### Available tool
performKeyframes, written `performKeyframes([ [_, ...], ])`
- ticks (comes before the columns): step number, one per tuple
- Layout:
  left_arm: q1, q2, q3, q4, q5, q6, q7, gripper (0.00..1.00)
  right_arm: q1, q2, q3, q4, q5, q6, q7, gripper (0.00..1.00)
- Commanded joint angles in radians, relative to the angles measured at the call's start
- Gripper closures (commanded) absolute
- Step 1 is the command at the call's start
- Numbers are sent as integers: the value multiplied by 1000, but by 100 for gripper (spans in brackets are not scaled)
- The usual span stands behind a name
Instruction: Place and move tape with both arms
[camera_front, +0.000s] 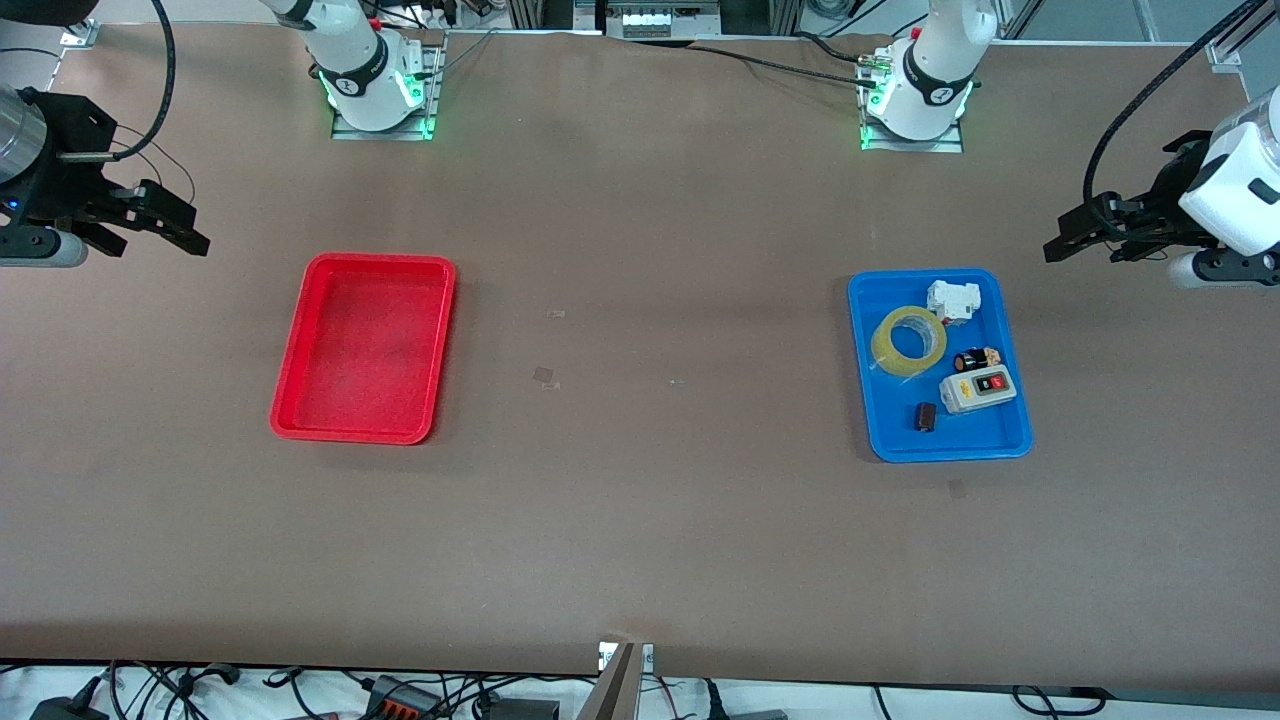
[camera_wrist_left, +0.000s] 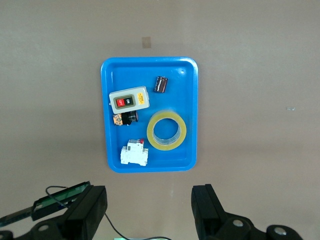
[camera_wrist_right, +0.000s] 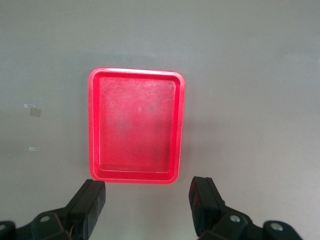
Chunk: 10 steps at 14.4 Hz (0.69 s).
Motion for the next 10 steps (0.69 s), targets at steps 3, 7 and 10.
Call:
performKeyframes([
  [3,-3,-13,-3,-8,0,-4,21,0,-5,-13,-1,1,16,-9,-17,1],
  [7,-3,-2,-3,-2,0,-4,23,0,-8,-10,-6,5,19,-1,-26,1],
  [10,-3,7,-3,6,0,-9,23,0,-2,-10,-8,7,22,-9,-19,1],
])
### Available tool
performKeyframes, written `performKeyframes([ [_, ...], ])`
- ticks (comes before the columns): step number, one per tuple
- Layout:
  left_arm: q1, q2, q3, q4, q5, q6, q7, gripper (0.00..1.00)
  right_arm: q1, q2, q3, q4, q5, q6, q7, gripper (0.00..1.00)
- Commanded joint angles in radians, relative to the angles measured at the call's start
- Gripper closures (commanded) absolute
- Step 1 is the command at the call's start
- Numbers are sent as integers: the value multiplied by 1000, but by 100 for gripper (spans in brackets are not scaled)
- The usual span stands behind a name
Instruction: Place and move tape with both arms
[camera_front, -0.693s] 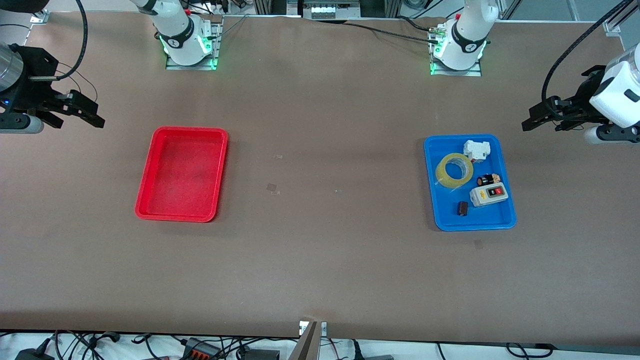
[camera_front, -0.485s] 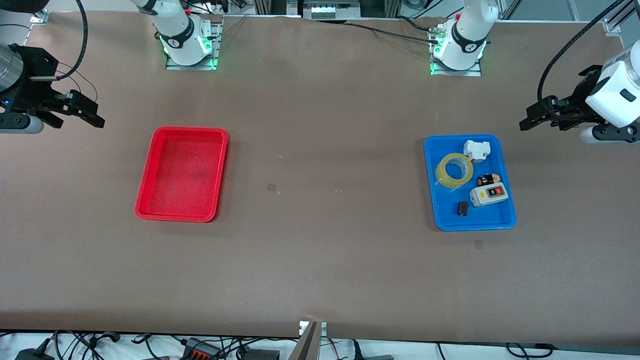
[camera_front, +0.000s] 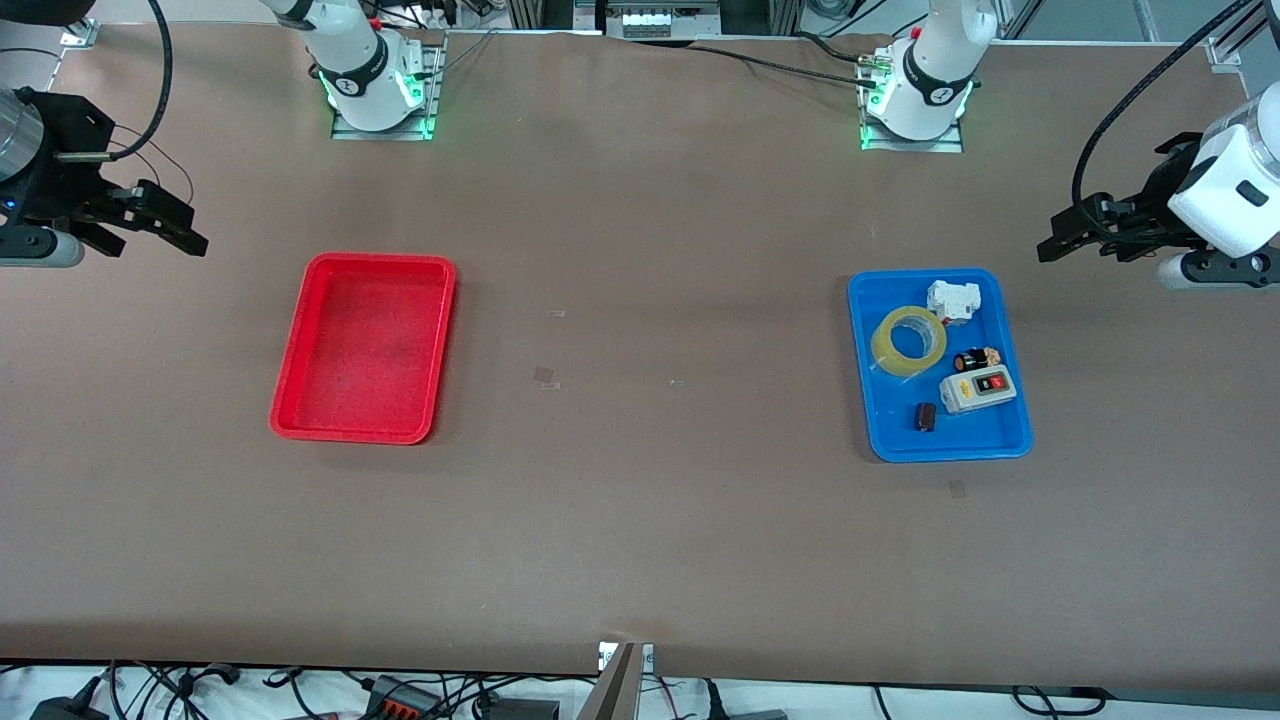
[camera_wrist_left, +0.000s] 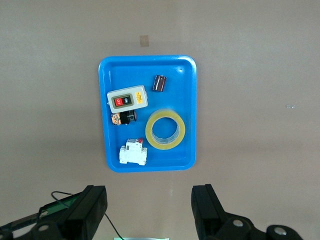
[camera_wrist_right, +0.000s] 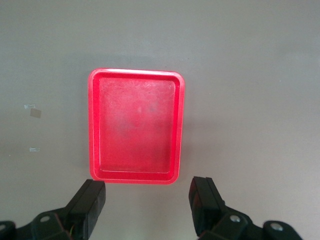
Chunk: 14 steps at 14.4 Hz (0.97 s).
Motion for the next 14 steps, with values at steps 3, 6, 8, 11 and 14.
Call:
performKeyframes([
  [3,-2,7,-1,8,0,-9,22,0,-5,-4,-4,6,18,-10,-29,1],
  [6,12,45,3,11,-11,-13,8,0,-4,-4,-4,4,18,-10,-18,1],
  [8,36,76,11,5,-17,-33,8,0,-4,-4,-4,4,18,-8,-17,1],
  [11,62,91,10,-76,-19,-46,19,0,-4,-4,-4,3,18,-5,-14,1],
  [14,65,87,4,-223,-19,118,19,0,-4,-4,-4,1,18,-3,-14,1],
])
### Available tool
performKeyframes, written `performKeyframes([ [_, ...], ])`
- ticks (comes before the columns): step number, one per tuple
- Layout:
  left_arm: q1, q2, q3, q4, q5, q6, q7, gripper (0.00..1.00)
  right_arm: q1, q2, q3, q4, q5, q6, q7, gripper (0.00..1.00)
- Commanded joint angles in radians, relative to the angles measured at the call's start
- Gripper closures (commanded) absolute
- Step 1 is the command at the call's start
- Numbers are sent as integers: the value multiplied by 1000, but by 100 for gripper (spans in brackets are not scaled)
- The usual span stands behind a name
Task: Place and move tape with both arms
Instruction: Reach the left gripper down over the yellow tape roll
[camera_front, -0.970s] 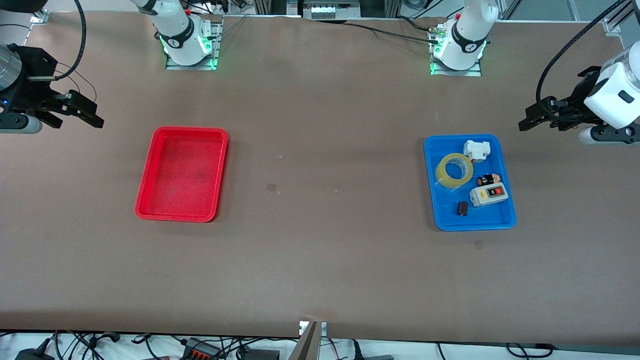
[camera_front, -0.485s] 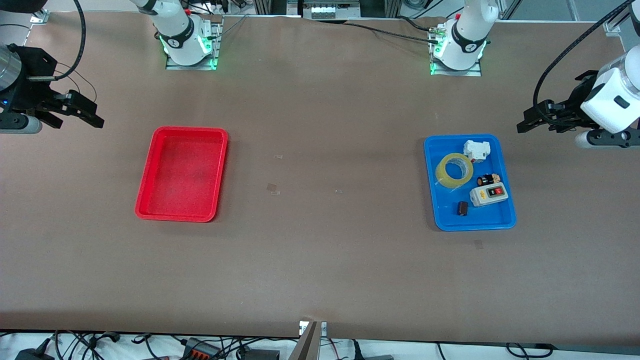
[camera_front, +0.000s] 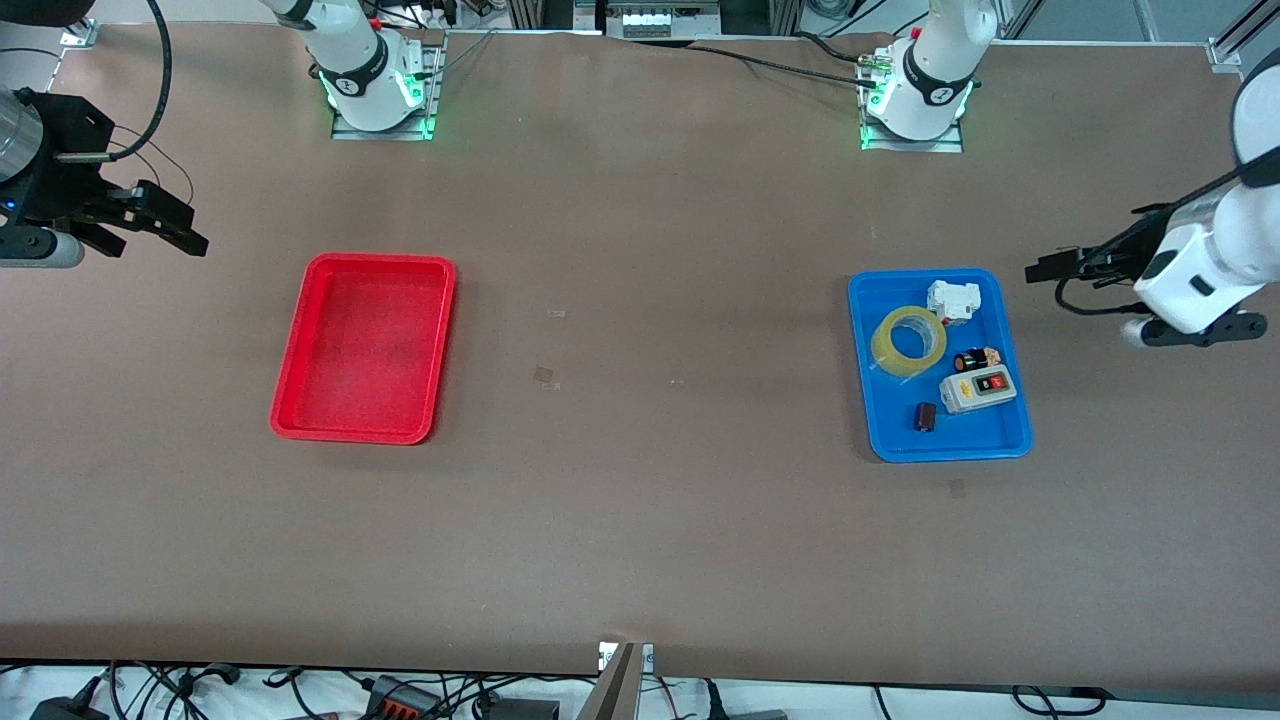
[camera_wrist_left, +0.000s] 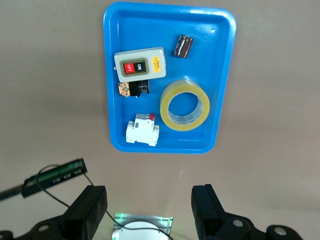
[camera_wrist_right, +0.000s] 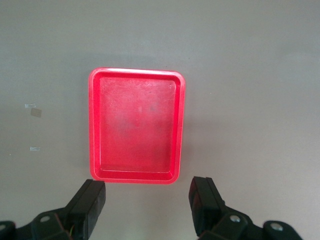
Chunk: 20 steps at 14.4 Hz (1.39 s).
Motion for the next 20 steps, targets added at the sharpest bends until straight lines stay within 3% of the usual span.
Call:
performKeyframes([
  [1,4,-26,-14,-157,-17,164,18,0,-3,-5,-4,1,17,-3,-10,1],
  [9,-23,0,-15,-577,-15,774,18,0,-3,1,-4,1,18,-6,-10,1],
  [20,-62,216,-23,-587,-14,972,18,0,-3,1,-4,3,18,-7,-9,1],
])
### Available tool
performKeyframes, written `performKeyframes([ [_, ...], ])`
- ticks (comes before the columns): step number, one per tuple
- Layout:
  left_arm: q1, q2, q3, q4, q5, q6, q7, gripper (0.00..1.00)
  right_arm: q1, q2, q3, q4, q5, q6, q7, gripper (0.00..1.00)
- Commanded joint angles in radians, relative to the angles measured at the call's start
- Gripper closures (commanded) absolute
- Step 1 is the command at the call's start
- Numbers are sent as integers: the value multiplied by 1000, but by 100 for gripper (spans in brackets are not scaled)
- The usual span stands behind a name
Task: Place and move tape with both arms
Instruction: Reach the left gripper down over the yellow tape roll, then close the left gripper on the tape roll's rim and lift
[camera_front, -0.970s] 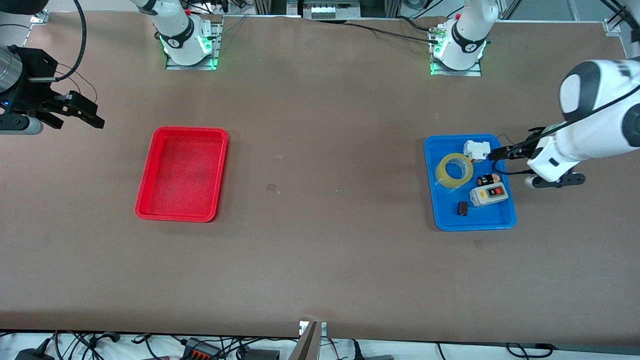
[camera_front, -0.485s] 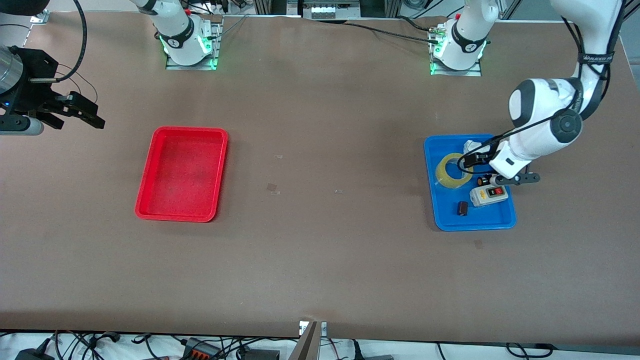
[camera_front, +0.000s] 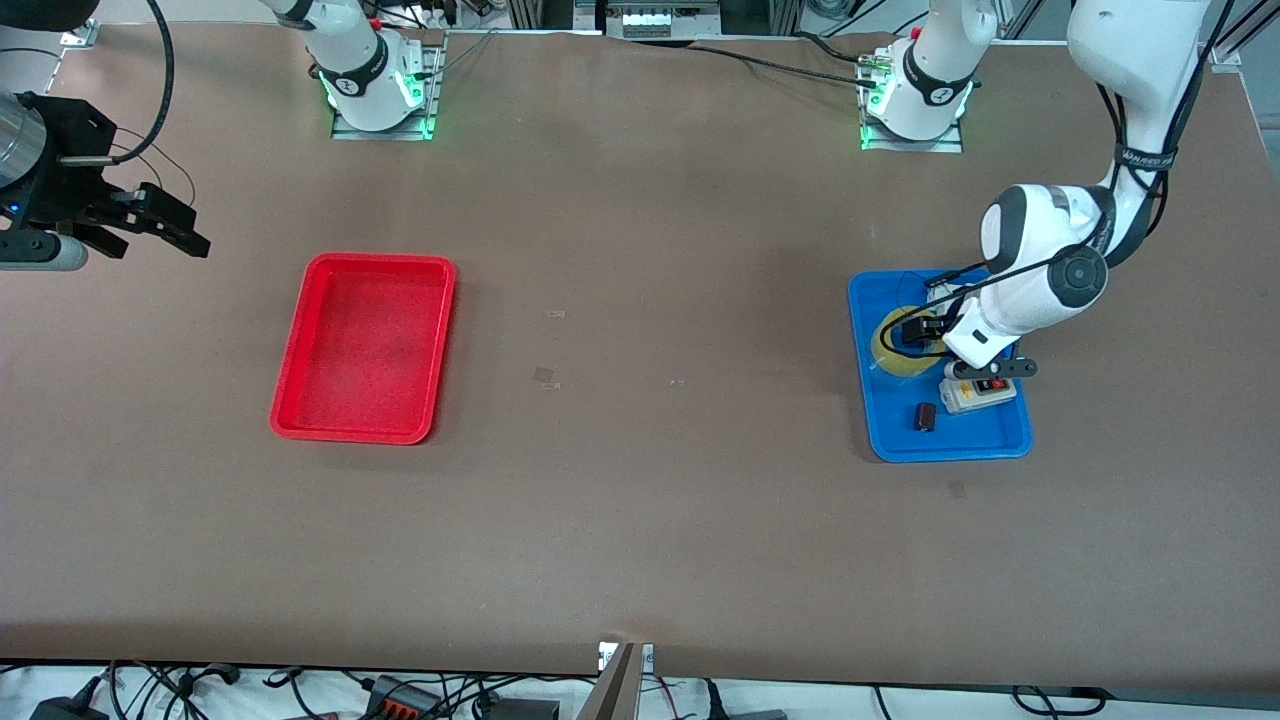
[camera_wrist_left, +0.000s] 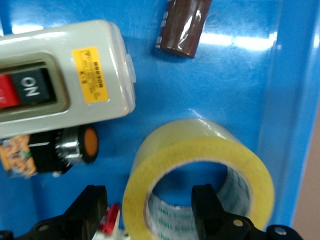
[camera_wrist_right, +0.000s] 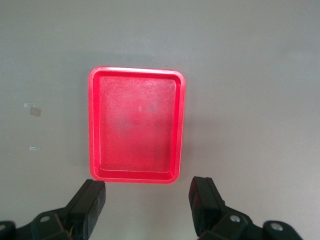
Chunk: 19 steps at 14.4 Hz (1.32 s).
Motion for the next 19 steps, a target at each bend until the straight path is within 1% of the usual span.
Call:
performKeyframes([
  [1,-3,31,1,10,-13,25,18,0,-3,-3,-4,4,17,-7,-9,1],
  [4,-3,32,3,10,-13,25,18,0,-3,-3,-4,3,17,-7,-9,1],
  [5,-3,32,1,12,-13,25,18,4,-3,-3,-4,4,17,-7,-9,1],
  [6,-3,32,1,12,-13,23,18,18,-3,-3,-4,4,17,-7,-9,1],
  [7,-3,31,3,12,-13,18,18,43,-3,-3,-4,4,17,-7,-9,1],
  [8,-3,28,1,12,-13,14,18,60,-3,-3,-4,4,17,-7,-10,1],
  [9,-3,26,1,12,-13,11,18,72,-3,-3,-4,4,17,-9,-9,1],
  [11,-3,23,1,12,-14,3,17,84,-3,-3,-4,6,17,-9,-9,1],
  [13,-3,14,1,15,-14,-6,11,92,-3,-3,-4,6,17,-9,-9,1],
  [15,-3,-14,1,19,-14,-27,6,93,-3,-5,-4,6,17,-9,-9,1],
  [17,-6,-64,0,38,-13,-83,-3,93,-3,-5,-4,6,17,-9,-9,1],
  [19,-14,-109,-51,42,-14,-135,-64,93,-2,-5,-4,6,17,-7,-9,1],
])
